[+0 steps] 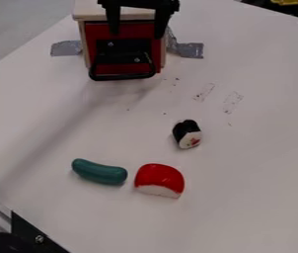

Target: Opened the drawer

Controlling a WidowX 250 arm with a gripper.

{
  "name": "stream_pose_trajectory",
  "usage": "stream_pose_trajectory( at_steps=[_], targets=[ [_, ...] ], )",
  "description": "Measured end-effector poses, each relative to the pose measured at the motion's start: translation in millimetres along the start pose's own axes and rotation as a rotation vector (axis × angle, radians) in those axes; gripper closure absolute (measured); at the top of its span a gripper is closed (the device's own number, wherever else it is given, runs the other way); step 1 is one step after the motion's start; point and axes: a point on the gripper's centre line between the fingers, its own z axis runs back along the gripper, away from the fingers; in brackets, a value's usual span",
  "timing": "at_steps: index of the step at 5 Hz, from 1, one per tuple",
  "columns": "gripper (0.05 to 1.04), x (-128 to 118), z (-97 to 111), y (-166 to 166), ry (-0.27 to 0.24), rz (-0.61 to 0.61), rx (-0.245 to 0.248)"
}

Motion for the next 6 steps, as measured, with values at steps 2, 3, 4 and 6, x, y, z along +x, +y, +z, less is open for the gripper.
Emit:
stream_pose_trajectory(
  at_steps=[2,3,4,6],
  targets=[
    [0.085,8.0,-28.7,-10.3,0.069,0.125,0.017],
    [0.085,11.7,-35.7,-13.1,0.082,0.245,0.022],
    [0.085,7.4,-43.6,-14.5,0.091,0.363,0.022],
    [0.085,-24.7,-43.4,-8.7,0.132,0.454,0.000]
  ],
)
